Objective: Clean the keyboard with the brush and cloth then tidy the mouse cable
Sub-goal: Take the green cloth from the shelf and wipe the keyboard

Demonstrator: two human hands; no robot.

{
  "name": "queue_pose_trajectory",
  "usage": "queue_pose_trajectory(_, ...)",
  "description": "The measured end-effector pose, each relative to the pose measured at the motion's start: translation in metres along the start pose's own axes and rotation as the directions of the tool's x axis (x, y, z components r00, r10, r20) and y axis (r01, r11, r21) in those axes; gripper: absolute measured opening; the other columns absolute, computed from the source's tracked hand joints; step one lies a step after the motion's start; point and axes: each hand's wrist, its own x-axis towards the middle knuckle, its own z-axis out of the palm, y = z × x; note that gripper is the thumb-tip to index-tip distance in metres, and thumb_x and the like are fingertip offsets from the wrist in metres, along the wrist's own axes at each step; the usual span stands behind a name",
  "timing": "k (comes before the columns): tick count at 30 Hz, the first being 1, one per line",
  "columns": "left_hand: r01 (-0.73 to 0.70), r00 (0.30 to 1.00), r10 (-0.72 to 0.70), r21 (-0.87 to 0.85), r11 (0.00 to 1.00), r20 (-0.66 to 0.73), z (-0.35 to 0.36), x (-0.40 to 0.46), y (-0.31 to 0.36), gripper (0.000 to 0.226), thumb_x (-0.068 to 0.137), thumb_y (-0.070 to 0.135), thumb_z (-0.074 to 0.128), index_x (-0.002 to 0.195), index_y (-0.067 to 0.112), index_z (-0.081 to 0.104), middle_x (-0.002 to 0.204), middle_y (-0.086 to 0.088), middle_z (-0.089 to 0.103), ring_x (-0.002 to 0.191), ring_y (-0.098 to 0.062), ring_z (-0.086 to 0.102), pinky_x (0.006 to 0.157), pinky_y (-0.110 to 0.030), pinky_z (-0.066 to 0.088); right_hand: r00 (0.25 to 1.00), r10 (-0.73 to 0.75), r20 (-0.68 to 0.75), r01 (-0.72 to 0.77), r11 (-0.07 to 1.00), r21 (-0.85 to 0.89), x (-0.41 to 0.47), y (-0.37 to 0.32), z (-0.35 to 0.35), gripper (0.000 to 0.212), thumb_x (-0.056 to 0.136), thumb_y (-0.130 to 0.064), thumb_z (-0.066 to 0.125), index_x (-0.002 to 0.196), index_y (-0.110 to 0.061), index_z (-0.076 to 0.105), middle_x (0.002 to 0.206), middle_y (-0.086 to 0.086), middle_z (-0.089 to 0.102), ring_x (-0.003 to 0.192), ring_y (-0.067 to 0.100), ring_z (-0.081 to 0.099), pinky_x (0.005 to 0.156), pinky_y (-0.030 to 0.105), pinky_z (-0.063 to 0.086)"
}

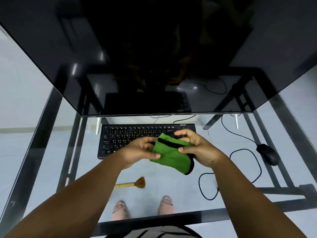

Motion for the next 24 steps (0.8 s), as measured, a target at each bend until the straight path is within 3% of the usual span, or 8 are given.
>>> queue_pose_trajectory(4, -0.037, 0.996, 0.040, 0.033, 0.999, -0.082, 0.008, 0.003, -0.001, 0.030, 0.081, -0.001, 0.073, 0.110, 0.004, 0.067, 0.103, -0.018, 0.071, 0.095, -0.028, 0.068, 0.082, -0.038, 0.057, 0.998, 0.058, -0.038, -0.060, 0.997, -0.047, -0.010, 0.008, -0.003, 0.058, 0.075, 0.004, 0.075, 0.126, -0.011, 0.051, 0.100, 0.013, 0.066, 0.086, 0.026, 0.067, 0.067, 0.031, 0.055)
queue_pose_trajectory(7, -0.046, 0.994, 0.062, 0.159, 0.986, -0.094, 0.018, 0.006, 0.002, 0.021, 0.086, 0.008, 0.071, 0.106, 0.010, 0.068, 0.096, -0.014, 0.072, 0.084, -0.023, 0.070, 0.070, -0.038, 0.058, 0.990, 0.104, -0.096, -0.118, 0.980, -0.162, -0.013, 0.023, 0.004, 0.050, 0.075, -0.004, 0.081, 0.118, -0.010, 0.056, 0.101, 0.011, 0.071, 0.093, 0.026, 0.071, 0.084, 0.038, 0.057)
queue_pose_trajectory(10, -0.040, 0.992, 0.074, 0.306, 0.951, -0.100, 0.030, 0.011, 0.001, 0.020, 0.085, 0.012, 0.073, 0.104, 0.019, 0.071, 0.090, -0.012, 0.073, 0.076, -0.020, 0.068, 0.063, -0.035, 0.056, 0.985, 0.164, -0.060, -0.172, 0.969, -0.175, -0.014, 0.044, 0.011, 0.037, 0.082, -0.010, 0.077, 0.116, -0.006, 0.063, 0.111, 0.013, 0.073, 0.105, 0.028, 0.069, 0.098, 0.044, 0.052)
queue_pose_trajectory(12, -0.033, 0.987, 0.094, 0.412, 0.910, -0.130, 0.032, 0.013, -0.006, 0.024, 0.082, 0.017, 0.077, 0.104, 0.024, 0.072, 0.090, -0.011, 0.073, 0.079, -0.020, 0.069, 0.072, -0.038, 0.058, 0.981, 0.186, -0.054, -0.191, 0.975, -0.117, -0.014, 0.060, 0.015, 0.031, 0.090, -0.005, 0.066, 0.121, -0.005, 0.062, 0.117, 0.014, 0.071, 0.110, 0.030, 0.067, 0.101, 0.046, 0.050)
queue_pose_trajectory(16, 0.018, 0.971, 0.114, 0.544, 0.839, -0.208, 0.023, 0.006, -0.027, 0.031, 0.086, 0.026, 0.074, 0.116, 0.027, 0.066, 0.095, 0.003, 0.070, 0.092, -0.009, 0.067, 0.089, -0.030, 0.053, 0.962, 0.252, -0.107, -0.255, 0.967, -0.016, -0.016, 0.087, 0.024, 0.032, 0.096, -0.002, 0.055, 0.128, -0.011, 0.055, 0.123, 0.013, 0.068, 0.114, 0.029, 0.064, 0.102, 0.048, 0.049)
queue_pose_trajectory(19, 0.035, 0.936, 0.187, 0.609, 0.792, -0.297, 0.014, -0.010, -0.045, 0.023, 0.088, 0.023, 0.071, 0.111, 0.026, 0.069, 0.086, 0.016, 0.068, 0.080, 0.009, 0.062, 0.080, -0.013, 0.047, 0.956, 0.238, -0.174, -0.266, 0.950, -0.166, -0.016, 0.101, 0.025, 0.027, 0.095, -0.015, 0.060, 0.122, -0.019, 0.059, 0.118, 0.002, 0.071, 0.110, 0.020, 0.066, 0.103, 0.046, 0.048)
queue_pose_trajectory(21, 0.079, 0.918, 0.212, 0.677, 0.732, -0.337, 0.007, -0.024, -0.055, 0.019, 0.083, 0.028, 0.074, 0.102, 0.028, 0.070, 0.079, 0.017, 0.066, 0.072, 0.006, 0.061, 0.080, -0.018, 0.050, 0.954, 0.206, -0.219, -0.256, 0.939, -0.229, -0.017, 0.100, 0.027, 0.025, 0.091, -0.027, 0.067, 0.115, -0.023, 0.062, 0.111, -0.003, 0.073, 0.104, 0.015, 0.069, 0.100, 0.042, 0.051)
queue_pose_trajectory(24, 0.177, 0.944, 0.128, 0.795, 0.580, -0.303, -0.004, -0.047, -0.068, 0.033, 0.070, 0.048, 0.080, 0.098, 0.034, 0.068, 0.082, 0.017, 0.063, 0.073, 0.001, 0.058, 0.072, -0.025, 0.050, 0.949, 0.185, -0.256, -0.250, 0.935, -0.252, -0.015, 0.097, 0.031, 0.027, 0.087, -0.029, 0.072, 0.112, -0.021, 0.064, 0.107, -0.003, 0.074, 0.099, 0.015, 0.070, 0.096, 0.039, 0.054)
